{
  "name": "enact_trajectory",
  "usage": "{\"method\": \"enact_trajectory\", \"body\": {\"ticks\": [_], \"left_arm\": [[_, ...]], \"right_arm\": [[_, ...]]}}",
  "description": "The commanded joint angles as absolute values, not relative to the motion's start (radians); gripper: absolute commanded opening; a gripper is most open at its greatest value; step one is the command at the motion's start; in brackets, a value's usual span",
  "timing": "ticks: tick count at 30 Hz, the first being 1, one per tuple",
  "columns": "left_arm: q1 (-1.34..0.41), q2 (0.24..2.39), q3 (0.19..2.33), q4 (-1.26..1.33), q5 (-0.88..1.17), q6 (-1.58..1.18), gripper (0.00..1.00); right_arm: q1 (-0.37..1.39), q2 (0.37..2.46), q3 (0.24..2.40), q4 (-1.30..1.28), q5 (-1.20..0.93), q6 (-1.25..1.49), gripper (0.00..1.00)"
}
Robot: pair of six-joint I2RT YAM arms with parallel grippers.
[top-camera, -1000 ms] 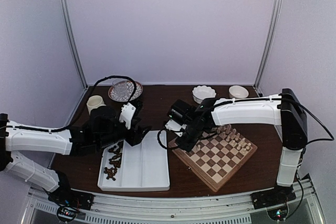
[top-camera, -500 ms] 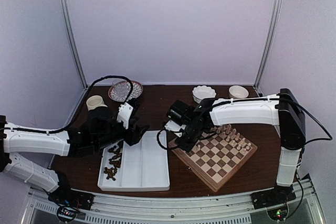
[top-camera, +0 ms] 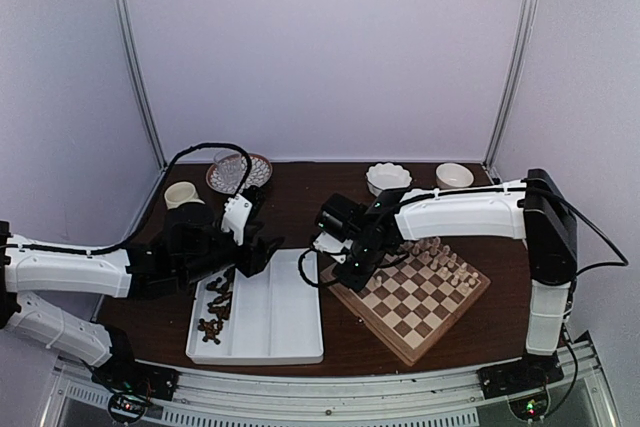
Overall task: Set up the chess pieces on the board
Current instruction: Pick up the rook from the chessboard, then place the rook at h1.
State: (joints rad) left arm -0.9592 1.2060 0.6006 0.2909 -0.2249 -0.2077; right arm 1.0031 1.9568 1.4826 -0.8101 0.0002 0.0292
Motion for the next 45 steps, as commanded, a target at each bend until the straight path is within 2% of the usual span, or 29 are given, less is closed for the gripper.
{"method": "enact_trajectory", "body": {"ticks": [1,9,18,31,45], "left_arm": [[-0.959,1.190,0.601,0.328,-0.230,-0.206,0.56],[-0.959,1.183,0.594,0.336,-0.230,-0.204,0.56],[-0.959,1.186,0.585,0.348,-0.227,-0.204,0.56],[-0.960,1.243,0.616,0.325,-0.161,-0.209,0.56],[-0.959,1.263,0.630,0.316,-0.131,-0.220,0.56]], "right_arm": [[1.007,1.947,1.505,-0.818,0.023,0.031,0.12],[0.987,1.822,1.438,-0.753,0.100,0.039,0.09],[0.868,1.767,1.418,-0.699,0.123,0.035,0.08],[0.664,1.831,1.452,-0.669,0.143,0.049,0.09],[0.599,1.918,1.475,-0.679,0.198,0.069,0.08]]}}
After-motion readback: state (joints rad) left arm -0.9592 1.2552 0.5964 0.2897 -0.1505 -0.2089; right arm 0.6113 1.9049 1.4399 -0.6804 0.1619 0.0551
